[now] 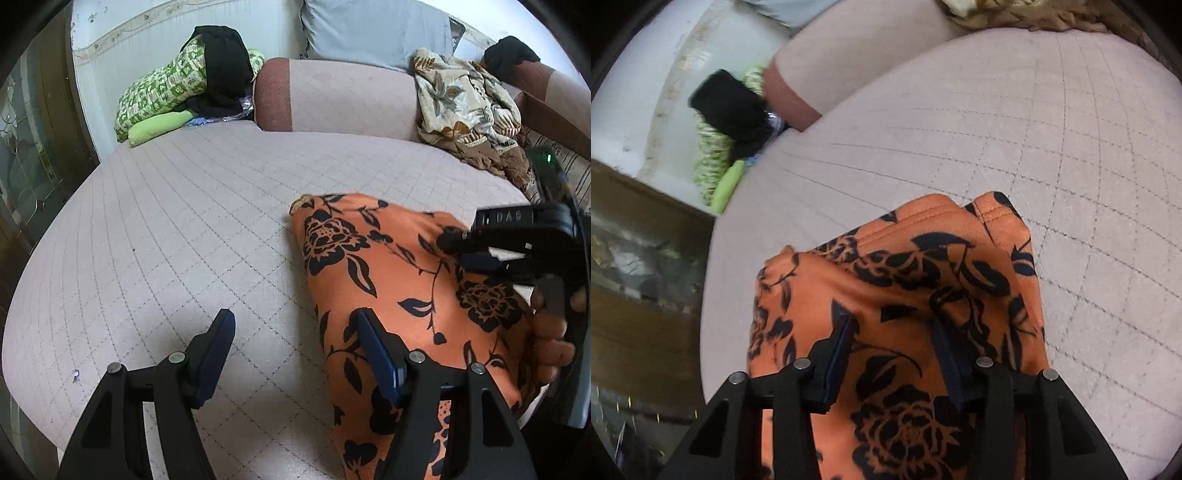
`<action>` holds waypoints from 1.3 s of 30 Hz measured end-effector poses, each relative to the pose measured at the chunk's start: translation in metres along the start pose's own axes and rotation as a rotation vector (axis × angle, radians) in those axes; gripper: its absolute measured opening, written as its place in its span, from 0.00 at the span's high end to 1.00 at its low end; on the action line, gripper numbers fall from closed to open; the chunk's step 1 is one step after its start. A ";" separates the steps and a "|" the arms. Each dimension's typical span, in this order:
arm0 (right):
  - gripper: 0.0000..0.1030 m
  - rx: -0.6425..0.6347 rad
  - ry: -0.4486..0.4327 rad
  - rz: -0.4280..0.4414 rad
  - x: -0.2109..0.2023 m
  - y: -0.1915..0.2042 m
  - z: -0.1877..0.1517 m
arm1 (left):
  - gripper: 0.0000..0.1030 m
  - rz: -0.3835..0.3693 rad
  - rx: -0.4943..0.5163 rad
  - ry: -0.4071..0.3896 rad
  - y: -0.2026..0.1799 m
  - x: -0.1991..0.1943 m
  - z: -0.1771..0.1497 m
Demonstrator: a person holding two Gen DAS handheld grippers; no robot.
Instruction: Fold small clothes
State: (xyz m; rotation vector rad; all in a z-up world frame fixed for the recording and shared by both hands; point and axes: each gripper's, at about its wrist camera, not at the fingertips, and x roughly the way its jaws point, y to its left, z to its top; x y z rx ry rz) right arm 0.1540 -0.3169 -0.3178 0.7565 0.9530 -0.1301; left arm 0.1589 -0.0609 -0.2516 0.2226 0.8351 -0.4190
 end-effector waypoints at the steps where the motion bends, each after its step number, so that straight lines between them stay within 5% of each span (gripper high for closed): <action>1: 0.51 -0.011 0.004 -0.010 0.000 0.003 0.001 | 0.29 0.007 0.006 0.011 0.000 0.004 -0.001; 8: 0.51 -0.026 -0.024 0.069 -0.031 -0.003 -0.008 | 0.26 0.004 0.002 0.047 0.002 0.015 -0.007; 17: 0.51 -0.192 -0.028 0.064 -0.093 -0.002 -0.051 | 0.26 0.013 -0.014 0.026 0.000 -0.011 -0.022; 22: 0.51 -0.226 0.055 0.004 -0.074 -0.012 -0.085 | 0.25 0.015 -0.031 0.035 -0.005 -0.029 -0.049; 29: 0.50 -0.312 0.004 -0.081 -0.065 -0.003 -0.100 | 0.15 0.060 0.011 0.079 -0.008 -0.010 -0.057; 39: 0.50 -0.254 0.003 -0.020 -0.088 -0.002 -0.079 | 0.16 0.013 -0.064 0.100 0.000 -0.040 -0.043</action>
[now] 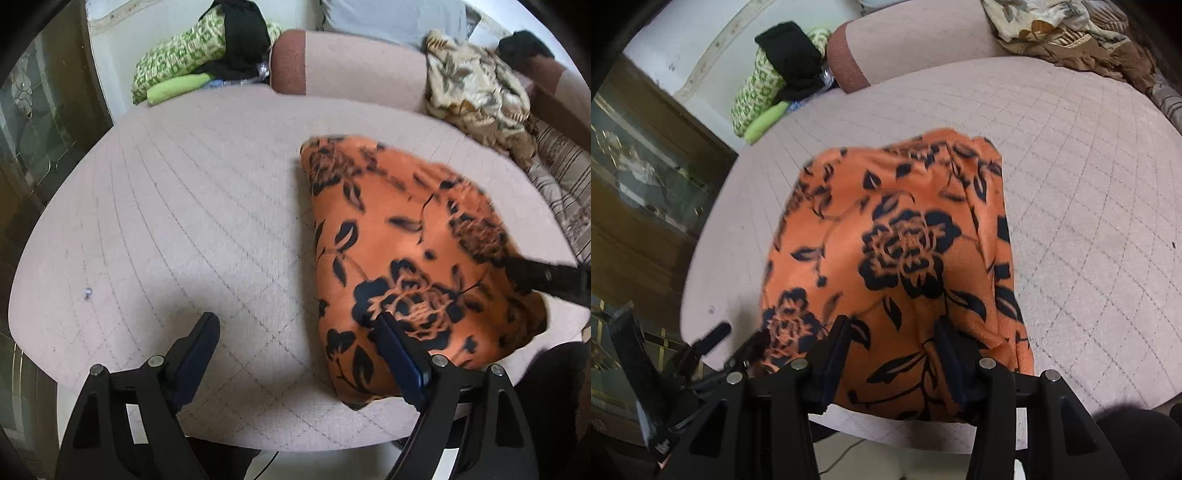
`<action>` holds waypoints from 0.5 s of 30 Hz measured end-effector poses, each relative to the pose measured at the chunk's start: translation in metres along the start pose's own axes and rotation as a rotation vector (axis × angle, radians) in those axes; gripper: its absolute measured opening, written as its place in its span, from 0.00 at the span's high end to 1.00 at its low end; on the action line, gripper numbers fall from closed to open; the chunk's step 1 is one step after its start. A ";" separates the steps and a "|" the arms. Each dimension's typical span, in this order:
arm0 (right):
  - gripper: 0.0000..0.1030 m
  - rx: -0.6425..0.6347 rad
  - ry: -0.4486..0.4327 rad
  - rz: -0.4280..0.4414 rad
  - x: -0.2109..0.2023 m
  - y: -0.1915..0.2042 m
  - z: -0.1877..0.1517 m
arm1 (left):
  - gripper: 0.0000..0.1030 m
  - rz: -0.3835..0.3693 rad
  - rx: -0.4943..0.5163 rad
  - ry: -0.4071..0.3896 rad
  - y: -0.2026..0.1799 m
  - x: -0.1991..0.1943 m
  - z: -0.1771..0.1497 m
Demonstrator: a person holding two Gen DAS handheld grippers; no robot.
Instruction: Fold small clothes
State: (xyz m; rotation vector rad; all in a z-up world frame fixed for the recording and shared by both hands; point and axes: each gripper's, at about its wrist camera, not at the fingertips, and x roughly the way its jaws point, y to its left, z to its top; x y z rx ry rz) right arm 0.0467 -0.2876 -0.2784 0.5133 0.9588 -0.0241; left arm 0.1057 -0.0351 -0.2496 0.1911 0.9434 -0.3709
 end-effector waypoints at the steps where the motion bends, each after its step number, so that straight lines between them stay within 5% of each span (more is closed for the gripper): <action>1: 0.50 -0.009 -0.029 0.000 -0.006 0.002 0.007 | 0.16 0.000 0.001 -0.017 0.000 -0.004 0.004; 6: 0.50 -0.009 -0.085 -0.023 -0.009 0.007 0.050 | 0.16 0.044 -0.020 -0.052 0.002 -0.005 0.037; 13: 0.50 0.128 0.030 -0.059 0.049 -0.018 0.072 | 0.15 0.068 0.006 0.116 -0.014 0.060 0.046; 15: 0.50 0.135 0.048 -0.054 0.066 -0.027 0.067 | 0.15 0.057 -0.013 0.100 -0.015 0.066 0.044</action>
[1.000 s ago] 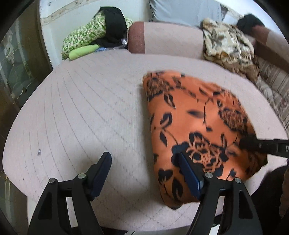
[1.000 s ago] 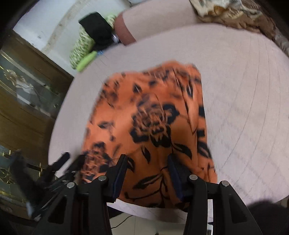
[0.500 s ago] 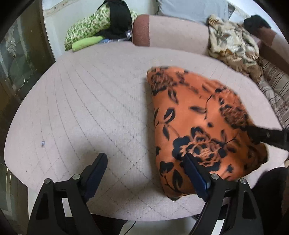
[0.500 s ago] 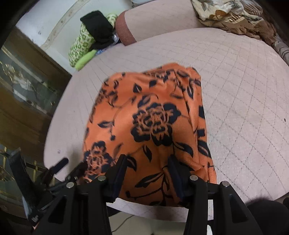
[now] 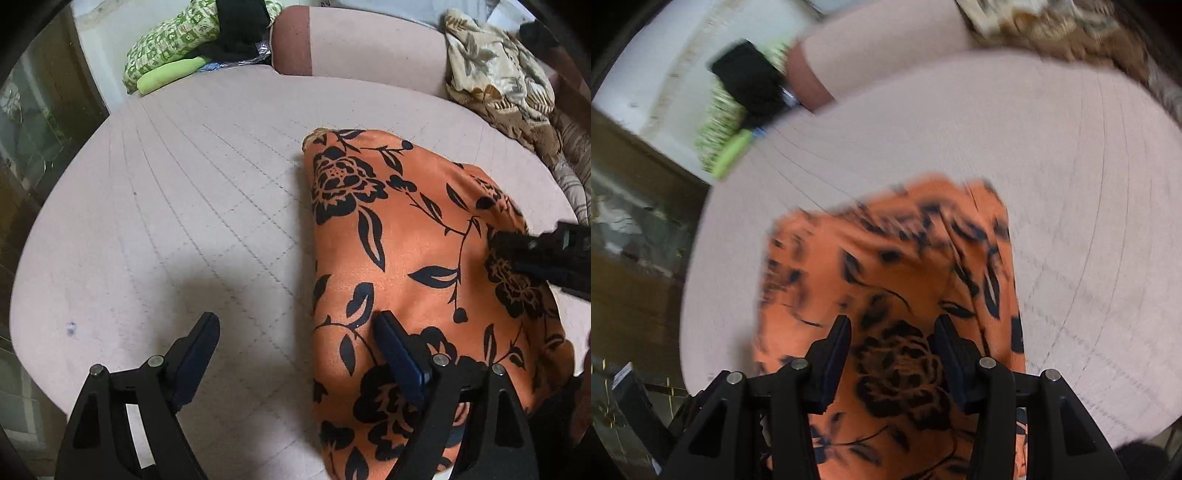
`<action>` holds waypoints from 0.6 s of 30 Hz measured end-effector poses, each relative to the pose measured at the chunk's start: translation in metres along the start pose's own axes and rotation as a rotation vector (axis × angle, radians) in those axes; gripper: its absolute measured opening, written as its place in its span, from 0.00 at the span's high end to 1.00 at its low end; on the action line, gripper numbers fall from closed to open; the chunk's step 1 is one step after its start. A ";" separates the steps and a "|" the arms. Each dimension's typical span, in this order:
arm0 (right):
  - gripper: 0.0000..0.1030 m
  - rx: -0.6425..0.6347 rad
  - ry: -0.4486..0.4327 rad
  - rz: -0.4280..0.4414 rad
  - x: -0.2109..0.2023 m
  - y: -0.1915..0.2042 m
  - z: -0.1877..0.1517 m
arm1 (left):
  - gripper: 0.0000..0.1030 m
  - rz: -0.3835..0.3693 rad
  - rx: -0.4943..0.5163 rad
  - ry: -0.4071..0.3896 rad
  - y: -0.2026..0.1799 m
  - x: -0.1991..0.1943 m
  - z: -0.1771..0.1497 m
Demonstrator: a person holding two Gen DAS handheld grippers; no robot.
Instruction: Fold small clothes
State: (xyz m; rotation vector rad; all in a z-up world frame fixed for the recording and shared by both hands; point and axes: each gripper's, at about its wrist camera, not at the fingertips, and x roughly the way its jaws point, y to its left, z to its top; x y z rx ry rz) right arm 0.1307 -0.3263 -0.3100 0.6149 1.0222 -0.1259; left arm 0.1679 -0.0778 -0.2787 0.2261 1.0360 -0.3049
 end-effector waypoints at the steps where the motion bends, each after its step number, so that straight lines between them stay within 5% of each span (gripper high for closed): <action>1: 0.50 -0.017 -0.024 0.011 0.001 -0.001 -0.001 | 0.15 -0.004 -0.007 -0.001 0.001 0.000 -0.001; 6: 0.50 -0.021 -0.032 0.053 -0.018 -0.002 -0.002 | 0.15 0.018 -0.006 0.004 0.007 -0.019 0.003; 18: 0.38 -0.196 -0.371 0.006 -0.176 0.020 -0.036 | 0.11 0.169 -0.075 -0.360 0.019 -0.184 0.013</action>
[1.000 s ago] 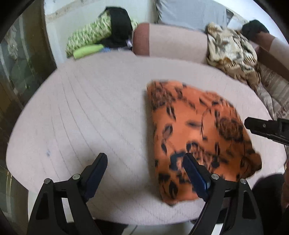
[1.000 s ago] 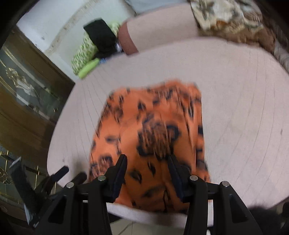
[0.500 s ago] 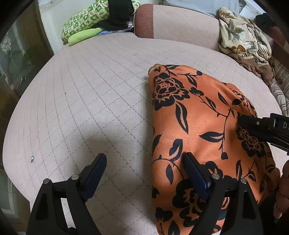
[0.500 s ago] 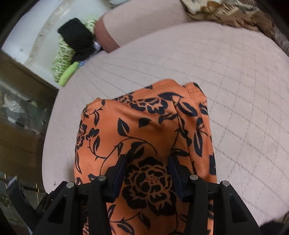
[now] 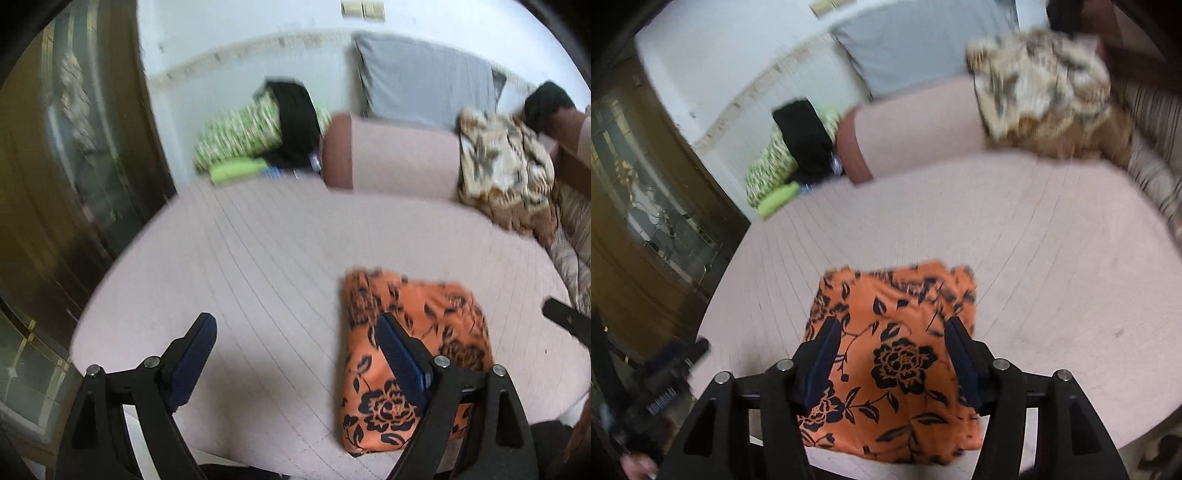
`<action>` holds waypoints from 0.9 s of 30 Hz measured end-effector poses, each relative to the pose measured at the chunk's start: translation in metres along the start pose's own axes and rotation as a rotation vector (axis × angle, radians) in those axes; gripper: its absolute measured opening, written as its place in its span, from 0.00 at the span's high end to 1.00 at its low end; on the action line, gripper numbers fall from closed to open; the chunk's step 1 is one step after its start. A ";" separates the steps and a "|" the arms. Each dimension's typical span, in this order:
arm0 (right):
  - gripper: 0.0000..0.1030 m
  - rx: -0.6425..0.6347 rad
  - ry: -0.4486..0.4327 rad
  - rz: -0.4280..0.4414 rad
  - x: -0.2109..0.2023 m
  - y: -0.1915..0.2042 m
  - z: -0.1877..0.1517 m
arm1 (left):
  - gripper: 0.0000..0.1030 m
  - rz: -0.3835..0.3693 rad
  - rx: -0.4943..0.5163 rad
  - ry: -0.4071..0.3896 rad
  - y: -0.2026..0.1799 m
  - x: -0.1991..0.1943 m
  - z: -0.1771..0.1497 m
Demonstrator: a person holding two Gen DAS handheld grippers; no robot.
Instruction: Fold small clothes
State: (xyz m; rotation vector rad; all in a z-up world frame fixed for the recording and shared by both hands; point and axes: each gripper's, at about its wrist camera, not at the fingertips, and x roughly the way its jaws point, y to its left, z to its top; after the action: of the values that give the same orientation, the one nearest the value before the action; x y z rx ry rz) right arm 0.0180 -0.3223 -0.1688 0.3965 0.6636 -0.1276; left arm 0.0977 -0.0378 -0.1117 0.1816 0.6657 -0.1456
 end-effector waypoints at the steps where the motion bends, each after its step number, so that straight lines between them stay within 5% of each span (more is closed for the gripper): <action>1: 0.37 -0.020 -0.023 -0.011 -0.012 0.004 0.000 | 0.09 0.018 0.001 -0.029 0.002 -0.010 0.005; 15: 0.35 -0.229 -0.248 -0.138 -0.120 0.069 -0.038 | 0.00 0.072 -0.007 -0.271 0.009 -0.129 0.014; 27: 0.33 -0.261 -0.335 -0.176 -0.165 0.092 -0.046 | 0.00 0.055 0.012 -0.360 0.006 -0.186 0.005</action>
State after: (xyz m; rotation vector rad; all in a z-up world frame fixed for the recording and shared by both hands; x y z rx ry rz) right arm -0.1151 -0.2213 -0.0700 0.0607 0.3763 -0.2657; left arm -0.0422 -0.0191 0.0089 0.1797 0.3011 -0.1259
